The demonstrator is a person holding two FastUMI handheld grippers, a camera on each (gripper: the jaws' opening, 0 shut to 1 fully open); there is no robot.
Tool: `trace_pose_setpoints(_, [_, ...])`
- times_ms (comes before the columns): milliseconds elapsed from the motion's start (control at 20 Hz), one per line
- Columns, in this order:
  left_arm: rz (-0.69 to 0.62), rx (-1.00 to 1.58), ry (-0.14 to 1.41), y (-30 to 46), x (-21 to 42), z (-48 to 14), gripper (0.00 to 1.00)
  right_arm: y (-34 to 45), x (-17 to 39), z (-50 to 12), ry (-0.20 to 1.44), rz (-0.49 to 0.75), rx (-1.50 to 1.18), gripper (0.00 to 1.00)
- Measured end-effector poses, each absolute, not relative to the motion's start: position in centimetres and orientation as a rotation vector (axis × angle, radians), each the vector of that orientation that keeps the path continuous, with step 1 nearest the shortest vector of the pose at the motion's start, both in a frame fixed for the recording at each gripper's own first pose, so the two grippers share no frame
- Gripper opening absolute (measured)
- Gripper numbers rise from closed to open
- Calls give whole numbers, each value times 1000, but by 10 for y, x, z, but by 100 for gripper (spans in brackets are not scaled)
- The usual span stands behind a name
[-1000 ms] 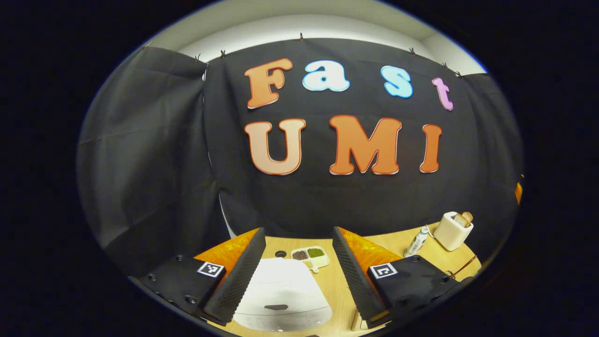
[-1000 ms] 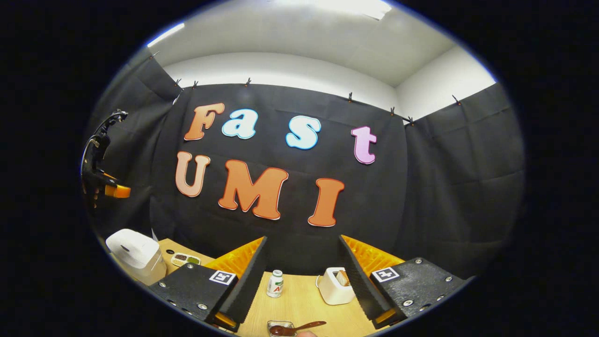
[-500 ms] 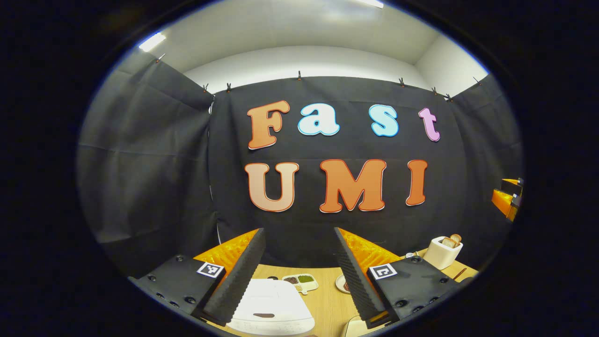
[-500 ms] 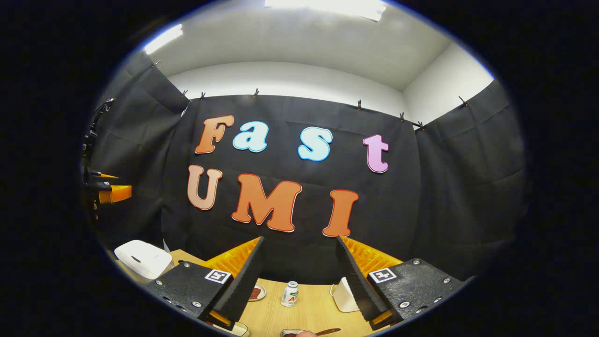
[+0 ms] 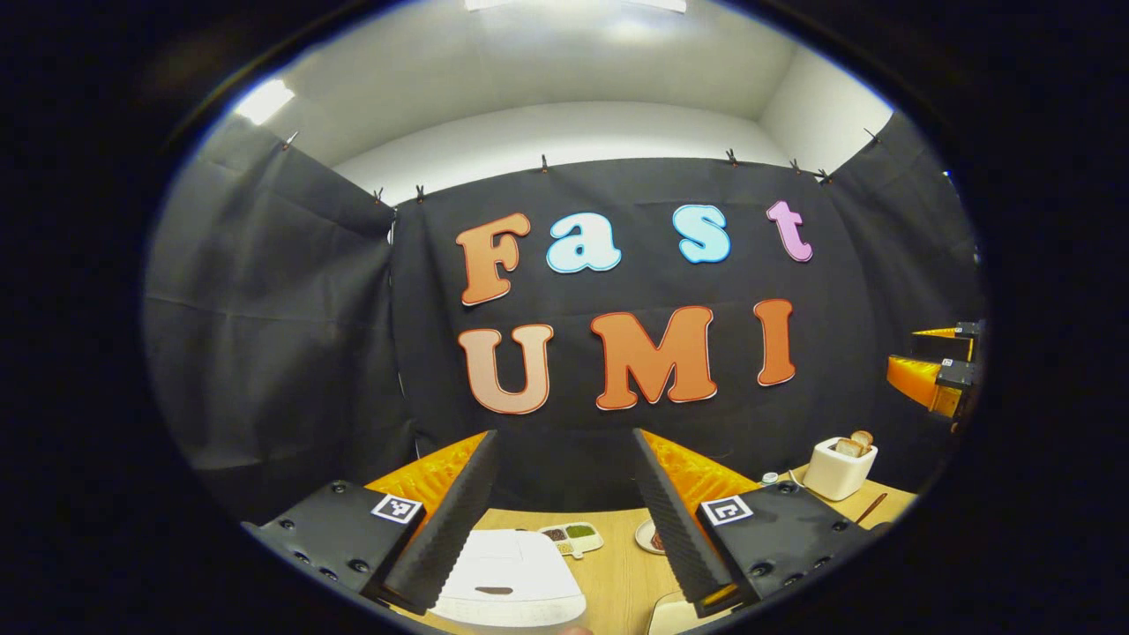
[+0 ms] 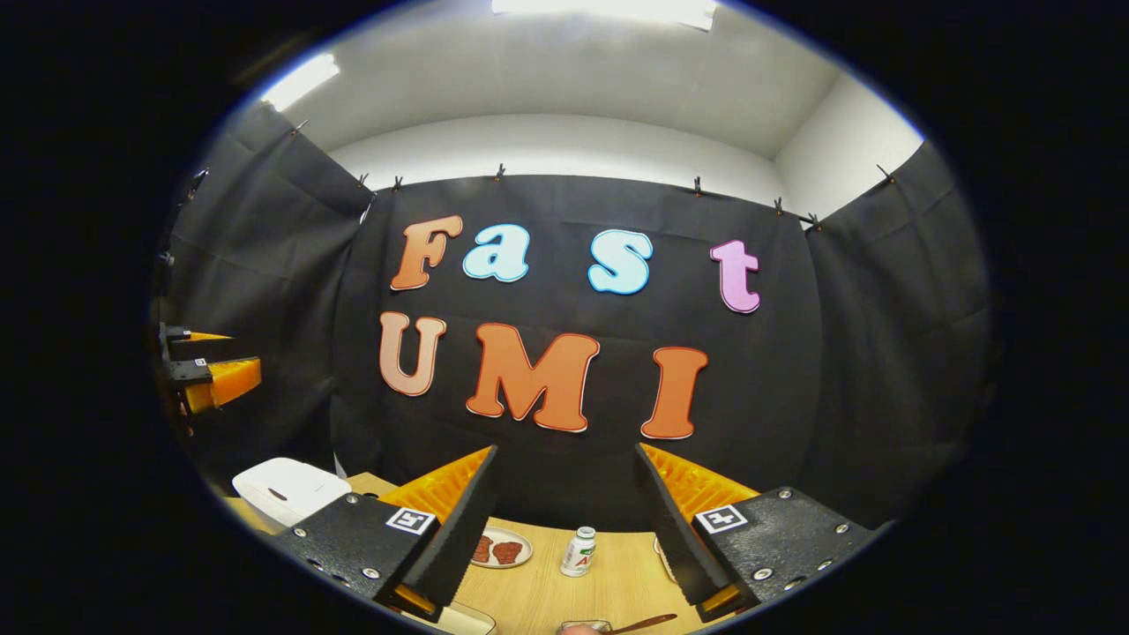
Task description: Close the left gripper, press the button to open the rice cooker; take a wooden spoon from the chopstick holder with the right hand, scoop a spoonful of rice and pour it into the rice cooker, then put the wooden spoon back into the chopstick holder.
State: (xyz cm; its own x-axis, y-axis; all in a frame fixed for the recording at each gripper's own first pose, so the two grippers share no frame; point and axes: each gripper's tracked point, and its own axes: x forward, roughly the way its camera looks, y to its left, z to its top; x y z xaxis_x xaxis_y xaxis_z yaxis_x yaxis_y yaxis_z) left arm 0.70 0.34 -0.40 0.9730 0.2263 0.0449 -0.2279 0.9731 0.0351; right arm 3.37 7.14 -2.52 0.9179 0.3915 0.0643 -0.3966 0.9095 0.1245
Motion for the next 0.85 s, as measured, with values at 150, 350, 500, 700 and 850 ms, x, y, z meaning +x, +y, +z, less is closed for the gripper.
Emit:
trace_pose_setpoints(150, [195, 38, -95, -16, 3, -1, 96, 77, 32, -28, -25, 421, 154, 92])
trace_pose_setpoints(350, [182, 82, -95, -29, 0, -5, 99, 80, 30, -32, -27, 430, 148, 92])
trace_pose_setpoints(500, [174, 67, -89, -33, 1, -6, 100, 84, 24, -29, -33, 439, 147, 92])
trace_pose_setpoints(700, [190, 36, -70, -29, 5, -9, 99, 86, 19, -24, -56, 444, 146, 92])
trace_pose_setpoints(850, [202, 15, -48, -23, 7, -15, 99, 88, 18, -22, -58, 443, 152, 92])
